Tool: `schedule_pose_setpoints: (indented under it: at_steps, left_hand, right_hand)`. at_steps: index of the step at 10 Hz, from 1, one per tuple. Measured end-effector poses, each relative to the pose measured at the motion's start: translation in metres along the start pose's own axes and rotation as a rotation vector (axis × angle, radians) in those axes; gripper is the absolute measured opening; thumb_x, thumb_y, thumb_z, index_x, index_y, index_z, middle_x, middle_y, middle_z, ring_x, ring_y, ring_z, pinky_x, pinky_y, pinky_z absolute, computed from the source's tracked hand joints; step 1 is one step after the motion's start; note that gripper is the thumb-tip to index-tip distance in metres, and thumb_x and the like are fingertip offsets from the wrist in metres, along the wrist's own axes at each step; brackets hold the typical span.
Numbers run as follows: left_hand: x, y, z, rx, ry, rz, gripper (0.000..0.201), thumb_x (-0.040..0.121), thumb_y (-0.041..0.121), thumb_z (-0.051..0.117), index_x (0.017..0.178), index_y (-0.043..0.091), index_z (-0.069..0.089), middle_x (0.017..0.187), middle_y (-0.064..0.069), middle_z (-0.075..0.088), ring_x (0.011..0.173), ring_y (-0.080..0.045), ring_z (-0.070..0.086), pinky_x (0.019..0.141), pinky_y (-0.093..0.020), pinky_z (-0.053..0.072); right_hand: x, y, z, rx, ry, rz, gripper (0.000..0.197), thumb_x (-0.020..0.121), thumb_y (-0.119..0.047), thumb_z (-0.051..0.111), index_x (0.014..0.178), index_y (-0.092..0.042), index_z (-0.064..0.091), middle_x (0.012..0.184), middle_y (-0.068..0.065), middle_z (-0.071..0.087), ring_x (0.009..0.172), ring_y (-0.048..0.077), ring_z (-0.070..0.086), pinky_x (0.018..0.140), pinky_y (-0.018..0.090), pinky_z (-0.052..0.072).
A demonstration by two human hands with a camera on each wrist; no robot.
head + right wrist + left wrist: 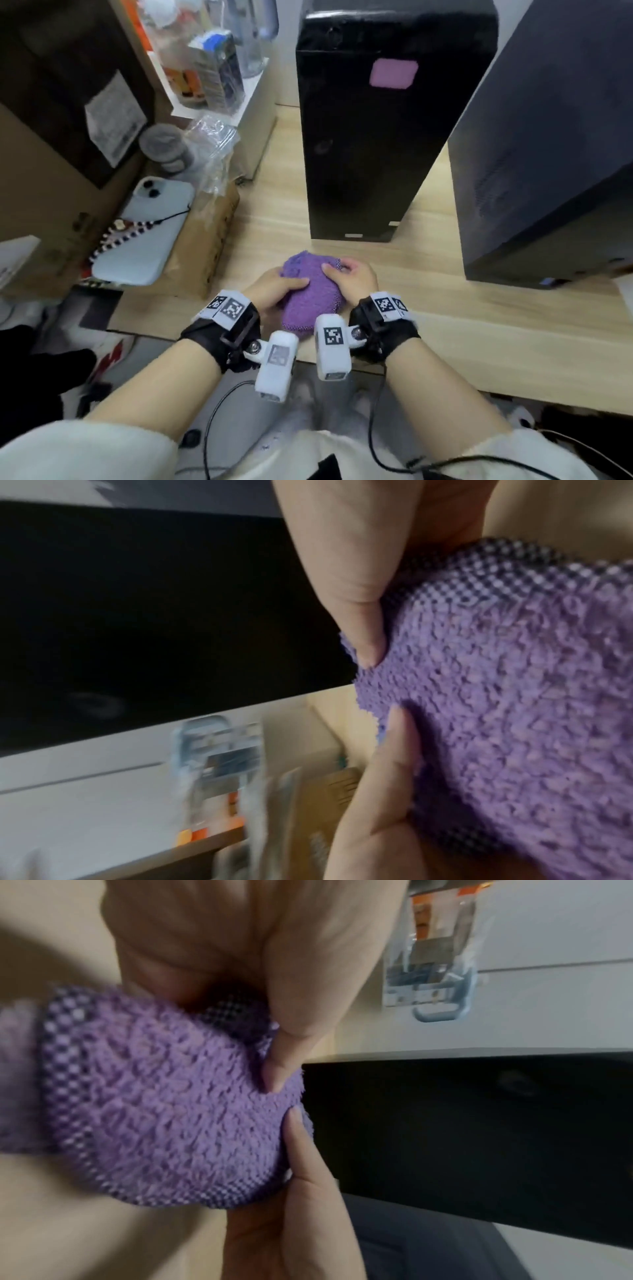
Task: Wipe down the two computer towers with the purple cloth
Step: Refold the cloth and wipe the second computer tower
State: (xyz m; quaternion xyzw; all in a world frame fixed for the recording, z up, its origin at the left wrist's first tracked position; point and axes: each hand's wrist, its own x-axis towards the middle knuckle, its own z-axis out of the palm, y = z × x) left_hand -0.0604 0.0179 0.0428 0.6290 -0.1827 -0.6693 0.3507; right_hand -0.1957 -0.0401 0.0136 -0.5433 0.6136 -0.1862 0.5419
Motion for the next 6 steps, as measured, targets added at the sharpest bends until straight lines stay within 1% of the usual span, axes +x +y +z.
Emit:
schedule_pose_setpoints:
  at_steps: [1,2,3,4,5,6]
  left_hand:
    - [0.016,-0.009,-0.008,0.174,0.109,-0.069,0.025,0.093,0.004,0.051,0.069,0.010,0.048,0.047,-0.001,0.053,0.039,-0.009,0.049,0.035,-0.012,0.035]
    - [0.029,-0.012,-0.014,0.283,0.177,-0.062,0.032,0.091,0.006,0.054,0.060,0.011,0.047,0.052,-0.005,0.049,0.043,-0.015,0.048,0.044,-0.019,0.037]
    - [0.035,-0.010,-0.018,0.409,0.206,-0.034,0.026,0.084,0.011,0.061,0.059,0.010,0.054,0.054,-0.006,0.054,0.058,-0.024,0.051,0.059,-0.029,0.040]
    - [0.038,-0.003,-0.018,0.479,0.323,0.072,0.020,0.081,0.016,0.063,0.098,0.005,0.061,0.086,-0.005,0.059,0.089,-0.026,0.056,0.084,-0.034,0.047]
    - [0.030,0.011,-0.010,0.336,0.375,0.228,0.025,0.089,0.007,0.055,0.114,0.008,0.055,0.096,-0.001,0.056,0.099,-0.025,0.057,0.089,-0.032,0.049]
    - [0.019,0.025,0.005,0.058,0.242,0.314,0.016,0.092,0.001,0.050,0.101,0.011,0.059,0.080,0.003,0.059,0.072,-0.010,0.055,0.059,-0.013,0.044]
  right_hand:
    - [0.012,0.013,0.009,-0.070,-0.017,0.130,0.026,0.082,-0.021,0.066,0.105,-0.010,0.066,0.108,0.012,0.070,0.100,0.029,0.064,0.094,0.042,0.051]
    - [0.019,0.019,0.012,-0.022,-0.007,0.185,0.029,0.080,-0.014,0.066,0.109,-0.010,0.066,0.110,0.011,0.069,0.102,0.029,0.064,0.097,0.041,0.050]
    - [0.021,0.019,0.009,0.039,0.015,0.193,0.030,0.080,-0.010,0.064,0.109,-0.012,0.066,0.111,0.011,0.068,0.103,0.028,0.063,0.099,0.042,0.049]
    - [0.018,0.010,-0.001,0.110,0.040,0.160,0.030,0.083,-0.007,0.059,0.112,-0.012,0.064,0.115,0.011,0.065,0.102,0.025,0.062,0.098,0.038,0.049]
    - [0.005,-0.014,-0.018,0.097,0.026,0.058,0.027,0.087,-0.008,0.055,0.113,-0.011,0.062,0.101,0.004,0.063,0.093,0.019,0.058,0.079,0.024,0.047]
    - [-0.018,-0.052,-0.049,0.154,0.009,-0.152,0.022,0.089,-0.006,0.053,0.110,-0.013,0.060,0.084,-0.003,0.060,0.077,0.014,0.059,0.068,0.020,0.045]
